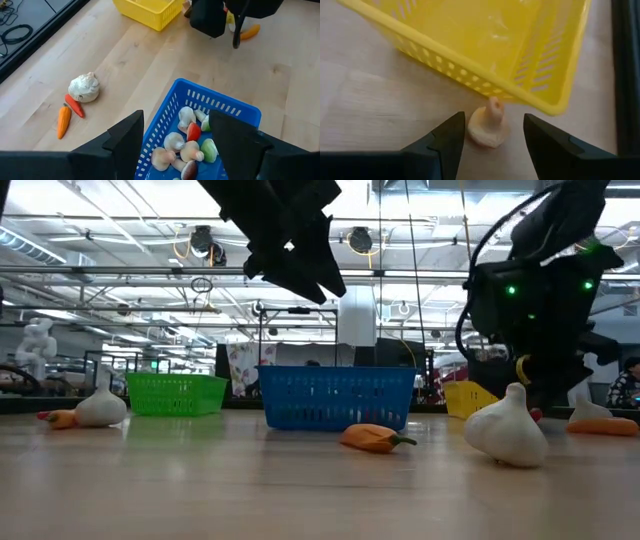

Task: Sort produce into baskets
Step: Put the orange mushroom into the blue bin

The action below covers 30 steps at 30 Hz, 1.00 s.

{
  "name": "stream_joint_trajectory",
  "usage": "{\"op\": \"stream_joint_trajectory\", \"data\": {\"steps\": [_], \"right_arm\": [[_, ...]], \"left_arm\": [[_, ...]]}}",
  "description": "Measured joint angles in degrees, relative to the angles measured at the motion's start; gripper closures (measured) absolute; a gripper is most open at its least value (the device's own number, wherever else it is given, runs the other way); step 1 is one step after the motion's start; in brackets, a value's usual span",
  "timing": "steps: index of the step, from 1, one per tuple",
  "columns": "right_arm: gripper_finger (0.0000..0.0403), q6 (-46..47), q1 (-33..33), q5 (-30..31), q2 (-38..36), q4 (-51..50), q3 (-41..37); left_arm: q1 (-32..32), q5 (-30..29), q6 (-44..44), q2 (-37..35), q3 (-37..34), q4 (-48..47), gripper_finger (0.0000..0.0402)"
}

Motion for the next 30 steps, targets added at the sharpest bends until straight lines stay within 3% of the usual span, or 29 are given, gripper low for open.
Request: {"op": "stream_joint_trajectory", "data": {"steps": [10,21,30], "right_arm": [[0.0216,-1.49,-0.38,0.41,-0.22,6.56,-3.31],[0.0323,-5.01,-0.19,-1.68,-0.35,6.51,-2.64],[0.0323,-11.64,3.95,-10.66,-0.11,7.11,5.45]], "left_arm": [[0.04,0.02,0.56,0.00,-0.02,0.05,0.0169],[-0.19,0.90,1.37,0.00,-0.02,0.04,0.0169],[-2.67,0.84,1.09,-3.51,-0.02,-7.85,0.0169]]}}
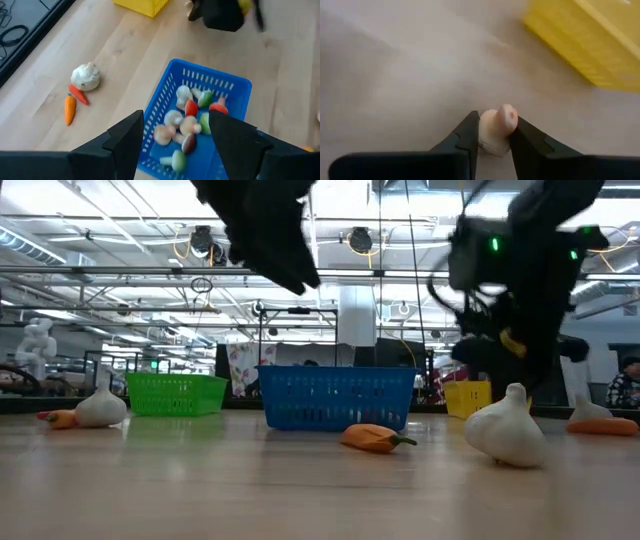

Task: Sort produce into baskets
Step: Put the orange mushroom into the blue bin, then put the white garlic into the yellow bin

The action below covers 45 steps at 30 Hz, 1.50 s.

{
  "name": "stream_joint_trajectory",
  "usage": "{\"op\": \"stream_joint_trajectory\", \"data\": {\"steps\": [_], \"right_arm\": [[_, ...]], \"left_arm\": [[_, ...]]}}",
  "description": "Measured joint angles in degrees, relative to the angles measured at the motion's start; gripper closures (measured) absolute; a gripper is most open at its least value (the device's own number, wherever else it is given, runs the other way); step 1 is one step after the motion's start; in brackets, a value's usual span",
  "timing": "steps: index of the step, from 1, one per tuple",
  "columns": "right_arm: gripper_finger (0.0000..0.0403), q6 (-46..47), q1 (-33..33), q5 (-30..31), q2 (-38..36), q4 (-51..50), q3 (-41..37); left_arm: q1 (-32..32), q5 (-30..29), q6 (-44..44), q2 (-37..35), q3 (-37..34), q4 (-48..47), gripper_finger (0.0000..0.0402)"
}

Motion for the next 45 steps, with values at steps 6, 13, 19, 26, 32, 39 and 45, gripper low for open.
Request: {"op": "stream_joint_trajectory", "data": {"steps": [6,13,19,26,32,39,45], "right_arm": [[0.0321,-5.09,3.95,2.58,-0.02,1.23,8.00],[0.0319,-16.49,7.93,6.05,-0.04,17.93,13.21],[0.0319,-26.56,9.84,6.37,1.33,35.04,13.34],[0.0319,-27.82,10.03,4.76,7.22,42.53,13.27],[0.0302,-28.20,10.00,4.58,8.72,41.78,13.25],[0.0239,-28.23,9.76,4.47,8.28,42.41,13.30],[0.0197,-27.74,8.32,1.19,7.92,42.27,13.30]], "left_arm": [[-3.70,-0.07,-0.23,-3.39,0.00,-8.51,0.0169],[-9.51,-3.07,-4.22,-7.63,-1.31,-14.52,0.0169],[-14.85,-11.00,-7.13,-10.53,-6.36,-13.53,0.0169],[-16.54,-16.31,-8.94,-10.85,-16.98,2.98,0.0169],[-16.41,-14.85,1.42,-10.80,-25.94,30.14,0.0169],[-15.82,-18.33,6.95,-10.83,-27.76,39.66,0.0169],[-13.72,-20.74,6.00,-10.84,-27.76,42.83,0.0169]]}}
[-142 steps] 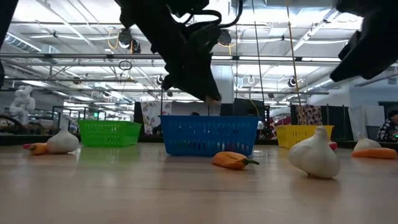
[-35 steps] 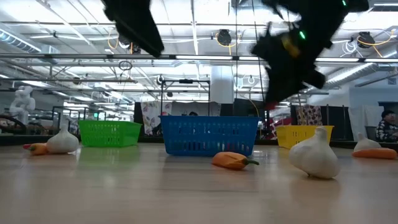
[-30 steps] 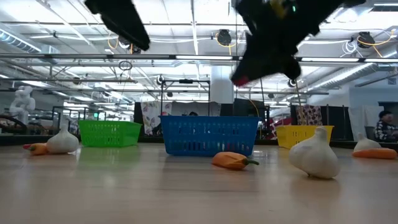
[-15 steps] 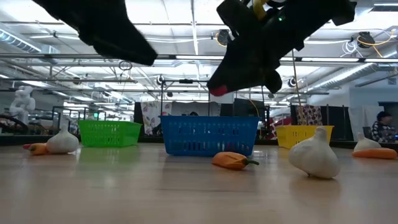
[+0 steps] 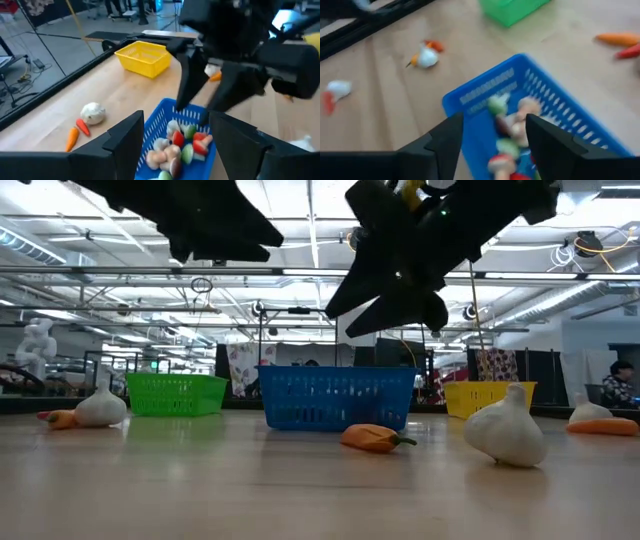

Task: Sort produce into baskets
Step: Put the white garlic into the yellow bin

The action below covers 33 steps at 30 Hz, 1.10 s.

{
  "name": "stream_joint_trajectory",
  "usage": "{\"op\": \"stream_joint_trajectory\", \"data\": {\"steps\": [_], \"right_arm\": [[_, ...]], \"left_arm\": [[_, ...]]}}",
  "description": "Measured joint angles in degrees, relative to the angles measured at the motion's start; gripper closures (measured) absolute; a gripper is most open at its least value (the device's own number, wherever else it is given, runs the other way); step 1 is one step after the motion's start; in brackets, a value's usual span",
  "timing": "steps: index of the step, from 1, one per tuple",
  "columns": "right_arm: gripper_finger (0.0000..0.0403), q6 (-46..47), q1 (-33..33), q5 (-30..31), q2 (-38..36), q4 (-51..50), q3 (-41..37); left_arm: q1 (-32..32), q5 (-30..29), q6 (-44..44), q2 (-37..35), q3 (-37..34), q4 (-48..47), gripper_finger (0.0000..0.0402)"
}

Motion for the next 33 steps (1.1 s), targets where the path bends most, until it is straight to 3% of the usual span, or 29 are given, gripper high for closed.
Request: {"op": "stream_joint_trajectory", "data": {"steps": [6,11,16,23,29,33], "right_arm": [[0.0189,4.37,0.18,-16.86,-1.78,0.62,0.13],[0.0194,9.37,6.70,-19.07,-1.76,0.60,1.15],[0.0199,13.02,14.93,-12.79,-1.76,-2.85,4.71],[0.0206,19.90,24.49,-1.16,-1.74,-16.72,7.76],[0.0207,22.90,27.86,10.37,0.82,-21.42,7.76],[0.0207,24.06,28.68,12.83,5.02,-19.02,7.81]], "left_arm": [[0.35,2.77,0.23,0.01,0.00,-3.31,0.0169],[0.37,3.08,0.23,0.01,0.00,-4.56,0.0169],[0.37,3.07,0.21,0.01,0.00,-5.43,0.0169],[0.37,3.14,0.19,0.01,0.00,-5.38,0.0169],[0.37,3.14,0.17,0.01,0.00,-5.35,0.0169],[0.37,3.16,0.15,0.01,0.00,-5.35,0.0169]]}}
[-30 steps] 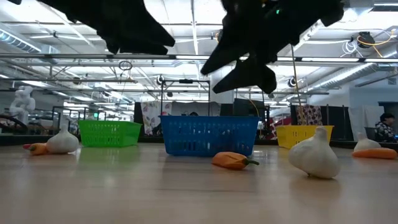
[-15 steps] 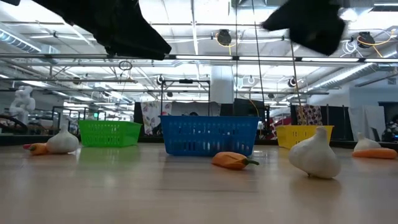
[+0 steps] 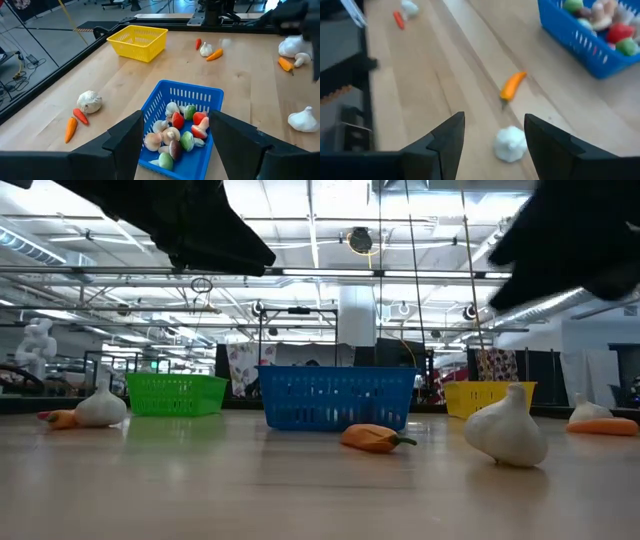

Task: Sort produce into baskets
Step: Put the white garlic into the yellow bin

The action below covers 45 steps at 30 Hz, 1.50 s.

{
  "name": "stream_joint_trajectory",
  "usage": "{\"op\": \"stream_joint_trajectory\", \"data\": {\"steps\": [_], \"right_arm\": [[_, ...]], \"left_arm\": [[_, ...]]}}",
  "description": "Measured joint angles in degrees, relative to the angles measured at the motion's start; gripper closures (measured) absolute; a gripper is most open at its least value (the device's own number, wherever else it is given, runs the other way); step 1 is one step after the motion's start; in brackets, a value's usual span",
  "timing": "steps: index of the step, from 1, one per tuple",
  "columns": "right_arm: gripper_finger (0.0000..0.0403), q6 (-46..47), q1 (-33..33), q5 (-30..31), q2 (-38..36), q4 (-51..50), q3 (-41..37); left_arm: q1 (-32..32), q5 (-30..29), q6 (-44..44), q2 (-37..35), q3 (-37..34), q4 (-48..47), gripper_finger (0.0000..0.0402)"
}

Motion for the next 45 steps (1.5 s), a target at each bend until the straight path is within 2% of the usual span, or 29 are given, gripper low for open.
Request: {"op": "stream_joint_trajectory", "data": {"steps": [6,15,21,25,32,40,45], "right_arm": [[0.0207,1.67,0.54,2.02,5.82,2.01,-0.03],[0.0207,5.39,0.39,6.14,10.18,2.35,-0.03],[0.0213,8.26,0.36,5.99,12.63,2.22,-0.03],[0.0248,8.98,0.34,5.98,13.42,2.14,-0.03],[0.0360,9.37,0.27,5.87,13.40,2.04,-0.03],[0.0365,9.36,-0.16,3.91,12.01,1.40,-0.05],[0.0353,8.63,-1.05,4.14,7.58,-2.12,-0.07]], "left_arm": [[0.00,0.00,-0.11,0.00,0.00,-0.05,0.0169],[0.00,0.04,-0.09,0.02,0.02,-0.09,0.0169],[0.00,0.39,-0.07,0.02,0.02,-0.04,0.0169],[0.00,0.48,0.04,0.02,0.02,-0.04,0.0169],[0.00,0.48,0.07,0.00,0.02,-0.04,0.0169],[0.00,0.48,0.04,0.02,0.02,-0.04,0.0169],[0.00,0.48,0.02,0.02,0.02,-0.04,0.0169]]}}
